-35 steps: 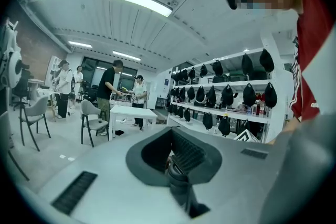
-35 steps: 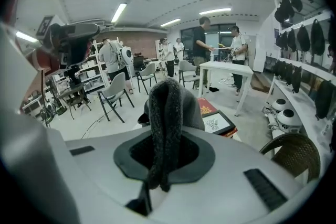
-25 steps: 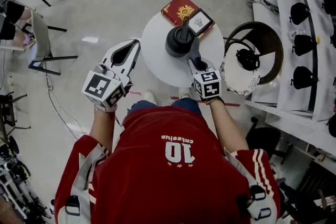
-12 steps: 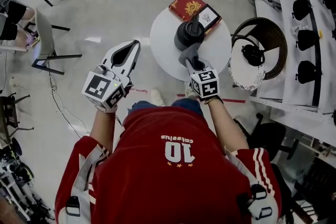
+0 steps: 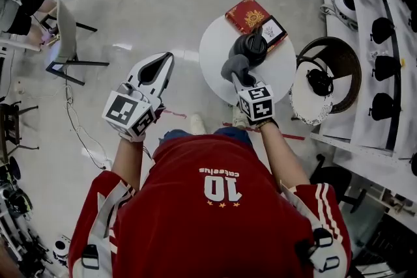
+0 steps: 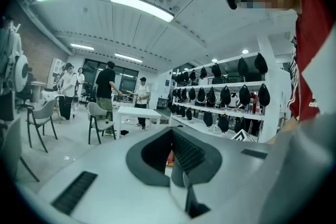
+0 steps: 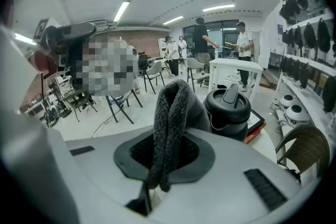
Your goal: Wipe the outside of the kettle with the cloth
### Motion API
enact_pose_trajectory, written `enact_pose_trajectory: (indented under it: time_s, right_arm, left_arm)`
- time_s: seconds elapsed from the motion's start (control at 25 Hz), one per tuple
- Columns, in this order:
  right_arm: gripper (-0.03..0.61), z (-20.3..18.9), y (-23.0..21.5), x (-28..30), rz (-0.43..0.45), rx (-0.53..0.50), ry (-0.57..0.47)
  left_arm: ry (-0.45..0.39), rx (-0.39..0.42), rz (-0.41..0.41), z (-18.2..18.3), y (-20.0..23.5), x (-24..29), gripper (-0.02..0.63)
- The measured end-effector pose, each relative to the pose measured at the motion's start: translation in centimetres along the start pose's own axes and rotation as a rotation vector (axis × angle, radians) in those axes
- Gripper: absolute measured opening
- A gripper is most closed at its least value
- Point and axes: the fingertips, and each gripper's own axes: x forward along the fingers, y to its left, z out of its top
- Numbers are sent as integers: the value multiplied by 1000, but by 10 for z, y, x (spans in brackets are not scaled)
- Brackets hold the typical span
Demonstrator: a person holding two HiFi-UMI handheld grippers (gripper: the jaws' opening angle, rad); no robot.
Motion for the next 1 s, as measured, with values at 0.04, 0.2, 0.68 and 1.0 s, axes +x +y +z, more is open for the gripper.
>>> enact_pose_trajectory:
  time_s: [0.04, 0.2, 0.68, 1.0]
  right_arm:
    - [46, 3, 0, 3, 6, -7, -2]
    - [46, 17, -5, 11, 21, -24, -4]
    - [46, 59, -39, 24, 62, -67, -22]
    - [46, 78, -61, 20, 88, -88, -51]
  left_arm:
    - [0, -3, 13, 0, 3, -2, 5]
    - [-13, -11, 51, 2, 12, -6, 6]
    - [-56, -19, 136, 13, 27, 9, 5]
    - [-75, -14, 164, 21, 16, 29, 5]
